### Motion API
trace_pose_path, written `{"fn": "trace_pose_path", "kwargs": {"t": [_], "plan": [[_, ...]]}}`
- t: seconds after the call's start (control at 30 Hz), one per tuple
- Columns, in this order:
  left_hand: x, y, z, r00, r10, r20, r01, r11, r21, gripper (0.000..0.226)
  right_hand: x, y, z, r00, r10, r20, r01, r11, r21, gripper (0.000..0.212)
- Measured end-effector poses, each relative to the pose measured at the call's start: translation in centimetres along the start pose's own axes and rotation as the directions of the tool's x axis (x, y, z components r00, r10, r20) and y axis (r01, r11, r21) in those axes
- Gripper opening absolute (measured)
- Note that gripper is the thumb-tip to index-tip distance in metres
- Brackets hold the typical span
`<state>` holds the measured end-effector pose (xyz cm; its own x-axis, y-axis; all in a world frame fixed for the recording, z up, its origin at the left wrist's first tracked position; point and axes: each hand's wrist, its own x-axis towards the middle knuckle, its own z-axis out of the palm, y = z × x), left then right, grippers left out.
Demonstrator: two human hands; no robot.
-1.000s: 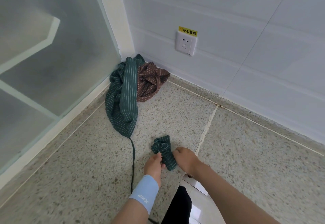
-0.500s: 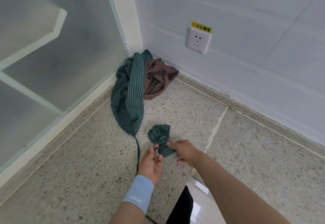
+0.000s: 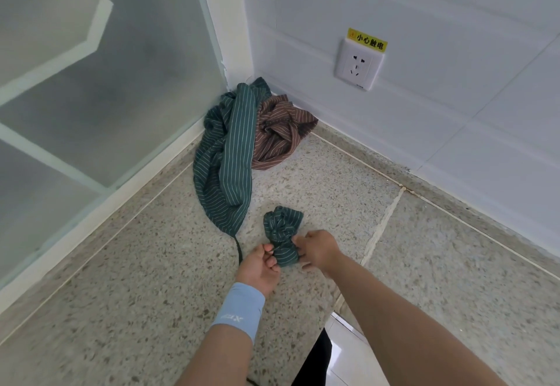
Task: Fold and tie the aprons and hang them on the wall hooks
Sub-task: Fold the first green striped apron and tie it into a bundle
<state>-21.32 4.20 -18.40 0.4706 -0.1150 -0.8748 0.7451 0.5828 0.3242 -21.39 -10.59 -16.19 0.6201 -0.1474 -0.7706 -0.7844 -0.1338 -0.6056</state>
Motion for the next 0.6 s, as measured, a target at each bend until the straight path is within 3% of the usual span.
{"fn": "trace_pose_path", "kwargs": {"t": [0.2,0.33,0.43,0.5,0.57,0.6], "plan": [[1.1,1.1,-0.1,0.999,-0.037,0.003,0.037,0.999,0.033,0.038,0.9,0.2,0.7,0.997,0.077,-0.023,-0.076,0.996,0.045,0.028],[0.8,2.1,-0.1,0.998,0.035,0.046,-0.046,0.963,0.264,0.031,0.9,0.0,0.8,0.994,0.045,-0.098,-0.051,0.997,-0.054,0.033],[-0.4,3.4,-0.4,0.974,0.213,0.082,-0.22,0.78,0.586,0.029,0.6,-0.3,-0.1,0.998,-0.004,-0.056,-0.012,0.959,-0.284,0.047],[-1.3,4.4,-0.6,0.929,0.338,0.152,-0.333,0.581,0.742,0.029,0.2,-0.8,-1.1,0.992,-0.09,-0.09,0.026,0.834,-0.551,0.055],[-2.0,5.0,-0.4,0.907,0.347,0.237,-0.384,0.455,0.804,0.032,-0.1,-1.6,-1.8,0.957,-0.241,-0.159,0.059,0.703,-0.709,0.045],[-2.2,4.9,-0.4,0.915,0.309,0.26,-0.375,0.413,0.83,0.042,-0.1,-1.8,-1.9,0.926,-0.334,-0.173,0.114,0.687,-0.717,0.037]]}}
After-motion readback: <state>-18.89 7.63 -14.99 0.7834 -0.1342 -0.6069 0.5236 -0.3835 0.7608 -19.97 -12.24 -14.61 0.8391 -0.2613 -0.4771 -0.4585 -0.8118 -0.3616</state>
